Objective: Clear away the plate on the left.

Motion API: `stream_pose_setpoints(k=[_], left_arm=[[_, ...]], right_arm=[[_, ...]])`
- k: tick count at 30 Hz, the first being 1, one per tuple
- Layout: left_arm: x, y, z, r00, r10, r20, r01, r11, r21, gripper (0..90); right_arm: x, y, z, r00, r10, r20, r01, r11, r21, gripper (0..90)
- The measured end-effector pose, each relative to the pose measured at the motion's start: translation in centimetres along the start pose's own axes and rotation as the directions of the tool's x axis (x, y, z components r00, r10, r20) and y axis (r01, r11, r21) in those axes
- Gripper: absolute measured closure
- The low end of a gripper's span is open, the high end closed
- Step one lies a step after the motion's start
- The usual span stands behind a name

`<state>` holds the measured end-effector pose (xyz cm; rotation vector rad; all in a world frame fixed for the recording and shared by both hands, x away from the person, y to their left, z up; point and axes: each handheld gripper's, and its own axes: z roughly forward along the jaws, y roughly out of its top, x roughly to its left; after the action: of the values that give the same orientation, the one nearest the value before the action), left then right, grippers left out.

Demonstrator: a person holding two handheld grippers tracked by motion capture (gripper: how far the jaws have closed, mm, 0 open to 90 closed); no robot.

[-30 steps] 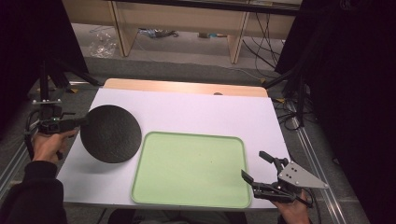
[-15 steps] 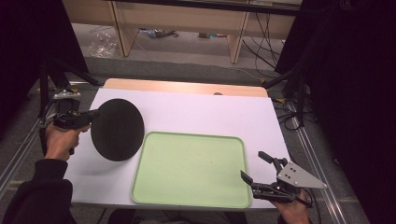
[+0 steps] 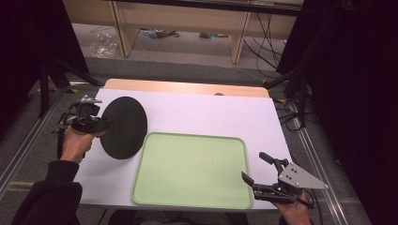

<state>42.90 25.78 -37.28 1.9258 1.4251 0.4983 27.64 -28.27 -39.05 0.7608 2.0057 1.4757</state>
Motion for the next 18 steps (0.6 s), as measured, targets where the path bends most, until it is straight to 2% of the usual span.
stream_pose_setpoints(k=[1,2,5,6,7,8,9,10,11,12,14,18], left_arm=[[0.0,0.0,0.0,1.0,0.0,0.0,0.0,1.0,0.0,76.5],[0.2,-0.1,0.1,0.9997,-0.022,0.008,0.022,0.9997,-0.014,76.9],[0.7,-0.3,0.2,0.9985,-0.047,0.027,0.048,0.9984,-0.028,77.0],[0.7,-0.4,0.3,0.9984,-0.051,0.024,0.052,0.9979,-0.039,77.0],[0.9,-0.4,0.1,0.9991,-0.028,0.033,0.029,0.9994,-0.018,77.0],[0.9,-0.4,0.1,0.9991,-0.028,0.033,0.029,0.9994,-0.018,77.4],[0.9,-0.4,0.2,0.9966,-0.068,0.045,0.07,0.9965,-0.045,77.4],[1.1,-0.5,0.0,0.9953,-0.066,0.07,0.069,0.9968,-0.041,79.0],[1.1,-0.5,0.0,0.9953,-0.066,0.07,0.069,0.9968,-0.041,79.2],[1.0,-0.5,0.2,0.9932,-0.085,0.079,0.091,0.9931,-0.074,79.2],[1.2,-0.6,0.2,0.9919,-0.085,0.094,0.093,0.9929,-0.074,79.4],[1.8,-0.8,0.2,0.9858,-0.129,0.107,0.138,0.9871,-0.08,79.5]], right_arm=[[0.0,0.0,0.0,1.0,0.0,0.0,0.0,1.0,0.0,17.5],[-0.1,0.0,0.0,0.9996,-0.024,0.017,0.024,1.0,-0.012,17.5],[-0.1,0.0,0.0,0.9996,-0.017,0.024,0.017,1.0,-0.016,17.9],[-0.1,0.0,0.0,0.9996,-0.017,0.024,0.017,1.0,-0.016,17.9],[-0.2,0.0,0.0,0.9995,-0.026,0.016,0.026,1.0,-0.012,17.9],[-0.2,0.0,0.0,0.9995,-0.026,0.016,0.026,1.0,-0.012,17.9],[-0.1,0.0,0.0,0.9994,-0.025,0.022,0.025,1.0,-0.014,18.0],[-0.1,0.0,0.0,0.9996,-0.018,0.023,0.019,1.0,-0.015,18.0],[-0.1,0.0,0.0,0.9996,-0.018,0.023,0.019,1.0,-0.015,18.0],[-0.1,0.0,0.0,0.9996,-0.018,0.024,0.018,1.0,-0.015,18.1],[-0.1,0.0,-0.1,0.9997,-0.02,0.017,0.02,1.0,-0.002,18.1],[-0.1,0.0,0.0,0.9996,-0.017,0.023,0.018,1.0,-0.014,18.1]])
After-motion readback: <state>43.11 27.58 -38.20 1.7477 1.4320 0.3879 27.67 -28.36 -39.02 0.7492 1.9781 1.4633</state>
